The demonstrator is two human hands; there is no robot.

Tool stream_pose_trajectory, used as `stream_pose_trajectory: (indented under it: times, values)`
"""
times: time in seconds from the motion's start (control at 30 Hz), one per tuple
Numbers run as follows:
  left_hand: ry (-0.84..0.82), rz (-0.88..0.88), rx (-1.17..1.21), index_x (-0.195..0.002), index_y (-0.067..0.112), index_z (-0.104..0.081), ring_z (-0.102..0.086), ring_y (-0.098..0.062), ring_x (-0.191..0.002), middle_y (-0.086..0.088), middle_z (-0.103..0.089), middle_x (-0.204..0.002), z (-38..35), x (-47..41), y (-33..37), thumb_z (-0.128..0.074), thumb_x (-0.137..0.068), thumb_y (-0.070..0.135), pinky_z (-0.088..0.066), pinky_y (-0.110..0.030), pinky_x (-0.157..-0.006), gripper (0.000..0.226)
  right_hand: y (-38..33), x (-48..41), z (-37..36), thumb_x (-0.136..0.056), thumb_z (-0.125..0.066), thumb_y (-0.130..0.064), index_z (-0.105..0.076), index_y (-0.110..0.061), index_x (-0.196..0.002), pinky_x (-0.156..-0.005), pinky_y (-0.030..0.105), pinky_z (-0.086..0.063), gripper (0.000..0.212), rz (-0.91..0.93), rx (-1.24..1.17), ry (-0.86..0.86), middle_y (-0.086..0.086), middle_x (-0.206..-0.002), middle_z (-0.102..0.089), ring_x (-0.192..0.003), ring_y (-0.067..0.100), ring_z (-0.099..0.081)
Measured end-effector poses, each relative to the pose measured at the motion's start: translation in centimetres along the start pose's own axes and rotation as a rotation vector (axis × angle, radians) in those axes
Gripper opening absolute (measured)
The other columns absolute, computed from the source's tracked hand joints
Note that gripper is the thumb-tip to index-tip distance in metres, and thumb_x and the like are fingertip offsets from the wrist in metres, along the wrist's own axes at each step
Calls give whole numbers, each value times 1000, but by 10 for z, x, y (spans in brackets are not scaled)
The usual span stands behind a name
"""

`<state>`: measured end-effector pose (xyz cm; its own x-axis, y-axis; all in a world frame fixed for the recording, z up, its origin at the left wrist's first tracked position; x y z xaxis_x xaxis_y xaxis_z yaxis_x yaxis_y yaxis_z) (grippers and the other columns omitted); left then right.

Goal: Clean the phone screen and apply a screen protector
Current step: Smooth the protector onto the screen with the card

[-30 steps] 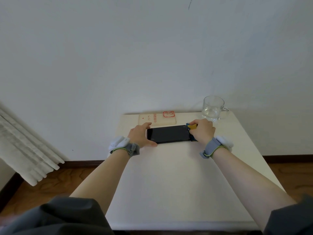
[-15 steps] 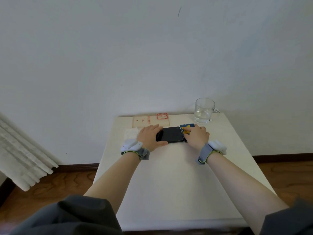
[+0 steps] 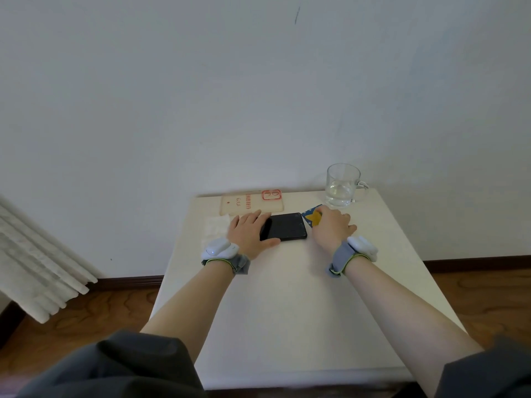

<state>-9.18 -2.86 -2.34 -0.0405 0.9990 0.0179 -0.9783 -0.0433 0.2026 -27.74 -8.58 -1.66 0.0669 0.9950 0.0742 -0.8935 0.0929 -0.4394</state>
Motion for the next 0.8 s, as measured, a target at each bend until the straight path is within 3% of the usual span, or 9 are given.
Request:
stream_pose_trajectory:
  times: [0.1,0.23,0.37,0.5,0.6,0.7,0.8]
  values:
    - [-8,14,-7,-147,30,-21,-19,-16,-143,5,-22,-156,-2,2,-3,-42,-88,62,-4,-38,-118,70,3,1,6,-85,-57,-9,-47,-28,-128,-94,41,-32,48,-10,-74,58,10,-127,-42,-117,33,-40]
    - [8,29,14,-147,24,-22,-21,-16,-142,4,-28,-152,0,2,-4,-42,-89,61,-3,-38,-118,72,3,6,15,-86,-57,-4,-35,-28,-140,-75,36,-43,63,55,-158,85,13,-123,-51,-106,36,-55]
    - [13,25,20,-147,23,-20,-22,-16,-141,3,-31,-151,1,2,-6,-43,-88,63,-3,-39,-118,75,-3,5,27,-87,-51,-6,-49,-19,-128,-77,37,-47,43,96,-252,159,12,-113,-63,-101,35,-59]
    - [48,39,-5,-149,24,-16,-15,-15,-144,6,-22,-155,1,2,-9,-43,-84,68,-1,-39,-118,83,-17,6,26,-82,-55,-3,-61,-10,-110,-73,35,-48,29,211,-446,94,13,-103,-68,-95,33,-61]
    - [104,52,-25,-149,22,-18,-12,-13,-144,7,-20,-155,1,6,-15,-42,-83,71,2,-40,-118,86,-25,6,19,-78,-60,-4,-63,-8,-99,-67,28,-41,21,226,-481,35,14,-95,-69,-84,28,-60]
    - [146,71,-21,-147,20,-22,-12,-12,-144,8,-25,-153,0,13,-23,-40,-84,70,5,-40,-117,83,-33,6,13,-76,-65,-8,-62,-9,-92,-67,33,-49,16,225,-498,-2,15,-90,-69,-77,29,-61]
    - [154,85,-12,-146,20,-25,-14,-11,-144,8,-28,-152,-1,16,-29,-39,-84,69,6,-41,-117,80,-41,8,6,-78,-65,-7,-58,-10,-88,-59,28,-45,13,237,-491,-53,16,-89,-67,-68,27,-58]
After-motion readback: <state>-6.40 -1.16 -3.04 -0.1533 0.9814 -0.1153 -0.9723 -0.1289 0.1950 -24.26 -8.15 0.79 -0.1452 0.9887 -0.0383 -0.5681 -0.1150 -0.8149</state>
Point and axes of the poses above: each hand's wrist, its own x-axis away from the middle knuckle, its own z-axis out of the back of the hand, y = z × x, the point moved 6 cm from there along -x, towards the middle knuckle
